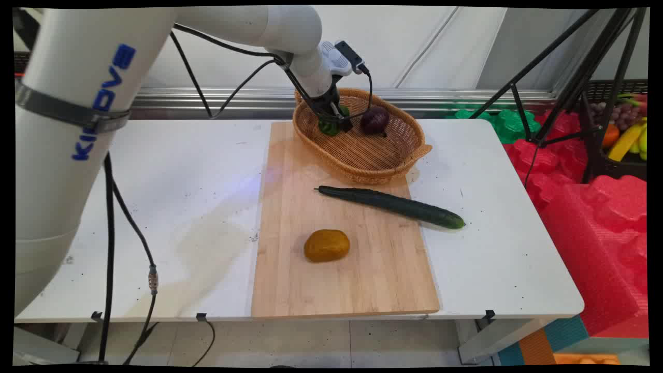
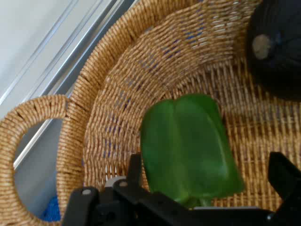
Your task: Pick up the potato from the cutting board
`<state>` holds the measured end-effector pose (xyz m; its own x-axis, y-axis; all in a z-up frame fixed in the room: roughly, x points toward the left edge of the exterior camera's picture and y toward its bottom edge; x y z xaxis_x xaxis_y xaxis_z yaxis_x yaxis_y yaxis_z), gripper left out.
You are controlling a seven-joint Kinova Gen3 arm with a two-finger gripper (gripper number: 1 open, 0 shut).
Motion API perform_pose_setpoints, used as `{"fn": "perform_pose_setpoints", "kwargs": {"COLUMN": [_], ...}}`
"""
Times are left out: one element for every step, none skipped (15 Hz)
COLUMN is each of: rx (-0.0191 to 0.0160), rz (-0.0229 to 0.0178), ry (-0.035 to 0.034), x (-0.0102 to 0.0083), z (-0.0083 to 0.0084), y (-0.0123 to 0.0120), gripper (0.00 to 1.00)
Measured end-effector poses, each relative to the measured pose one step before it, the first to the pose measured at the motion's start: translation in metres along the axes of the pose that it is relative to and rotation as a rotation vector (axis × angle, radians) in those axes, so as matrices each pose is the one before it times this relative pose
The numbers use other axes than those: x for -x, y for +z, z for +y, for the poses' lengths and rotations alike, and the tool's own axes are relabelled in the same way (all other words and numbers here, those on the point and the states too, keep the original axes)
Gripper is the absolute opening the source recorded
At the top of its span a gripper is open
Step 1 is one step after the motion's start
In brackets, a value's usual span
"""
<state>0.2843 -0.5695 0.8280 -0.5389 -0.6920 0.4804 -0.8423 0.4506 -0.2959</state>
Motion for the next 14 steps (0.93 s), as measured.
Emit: {"fn": "perform_pose_setpoints", "kwargs": {"rx": [-0.0019, -0.00172, -0.00132, -0.00115, 0.00084, 0.00216, 0.00383, 0.00481, 0.00427, 0.00527, 0.00591, 0.00661, 0.00914, 0.00723], "rz": [0.00641, 0.00837, 0.00864, 0.00744, 0.00914, 0.00946, 0.01046, 0.00798, 0.00922, 0.0077, 0.00519, 0.00345, 0.00334, 0.00073], "ry": [0.00411, 0.00445, 0.00479, 0.00338, 0.00315, 0.00223, 0.00121, -0.00053, -0.00304, -0.00241, -0.00234, 0.00052, 0.00072, 0.00387], "x": [0.00071, 0.00122, 0.00157, 0.00148, 0.00187, 0.00234, 0.00227, 0.00246, 0.00374, 0.00414, 0.00403, 0.00347, 0.00474, 0.00368], "z": [0.00111, 0.00141, 0.00165, 0.00144, 0.00238, 0.00252, 0.00298, 0.0031, 0.00297, 0.00312, 0.00278, 0.00258, 0.00305, 0.00216], "y": [-0.00563, -0.00812, -0.00972, -0.0097, -0.01278, -0.01467, -0.01602, -0.01446, -0.01786, -0.01818, -0.01574, -0.01291, -0.01547, -0.01012], "gripper": [1.0, 1.0, 1.0, 1.0, 1.0, 1.0, 1.0, 1.0, 1.0, 1.0, 1.0, 1.0, 1.0, 1.0]}}
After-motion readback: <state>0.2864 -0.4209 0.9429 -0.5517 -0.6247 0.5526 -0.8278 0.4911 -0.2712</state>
